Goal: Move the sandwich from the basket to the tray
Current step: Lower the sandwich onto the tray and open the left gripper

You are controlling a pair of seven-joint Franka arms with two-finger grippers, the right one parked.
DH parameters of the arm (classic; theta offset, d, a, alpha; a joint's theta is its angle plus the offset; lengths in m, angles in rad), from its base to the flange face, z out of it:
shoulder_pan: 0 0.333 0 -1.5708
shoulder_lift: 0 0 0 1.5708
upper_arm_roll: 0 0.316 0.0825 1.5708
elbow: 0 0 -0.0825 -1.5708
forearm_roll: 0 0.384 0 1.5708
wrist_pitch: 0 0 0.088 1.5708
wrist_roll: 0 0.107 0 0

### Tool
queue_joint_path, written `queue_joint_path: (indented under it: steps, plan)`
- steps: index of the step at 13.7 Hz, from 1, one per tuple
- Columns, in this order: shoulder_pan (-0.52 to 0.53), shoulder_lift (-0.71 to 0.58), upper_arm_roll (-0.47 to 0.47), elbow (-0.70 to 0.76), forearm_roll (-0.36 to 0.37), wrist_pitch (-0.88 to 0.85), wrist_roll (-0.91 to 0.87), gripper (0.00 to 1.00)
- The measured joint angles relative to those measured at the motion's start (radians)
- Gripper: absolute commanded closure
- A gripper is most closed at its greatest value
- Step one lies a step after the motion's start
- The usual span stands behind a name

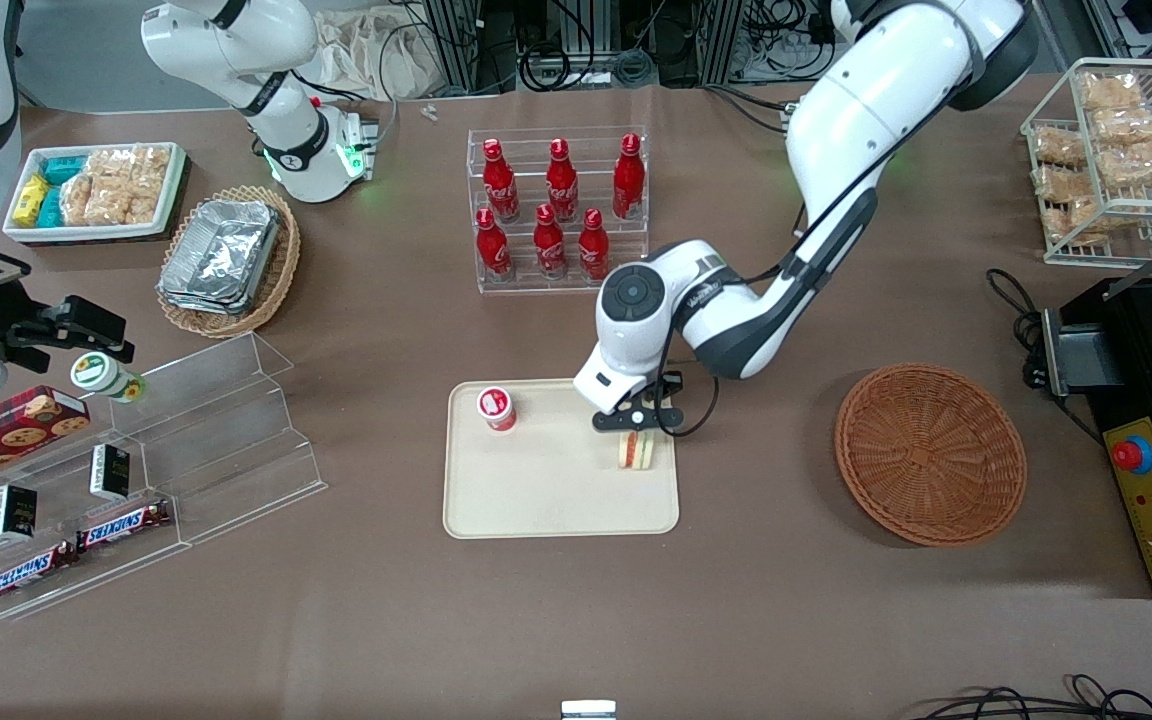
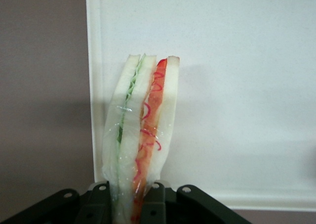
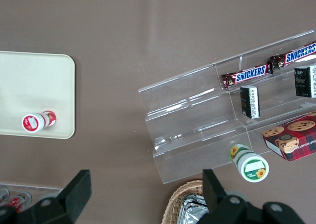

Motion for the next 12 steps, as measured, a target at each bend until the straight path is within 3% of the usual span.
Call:
queue_joint_path:
  steps: [2,3,4,12]
  plan:
    - [0.003,0.018,0.007,0.011,0.009,0.003,0.002,0.75]
    - [0.003,0.02,0.012,0.013,0.021,0.003,0.002,0.32]
    - [0.003,0.021,0.015,0.013,0.029,0.003,0.002,0.0]
    - [0.008,-0.026,0.019,0.049,0.041,-0.001,-0.057,0.0]
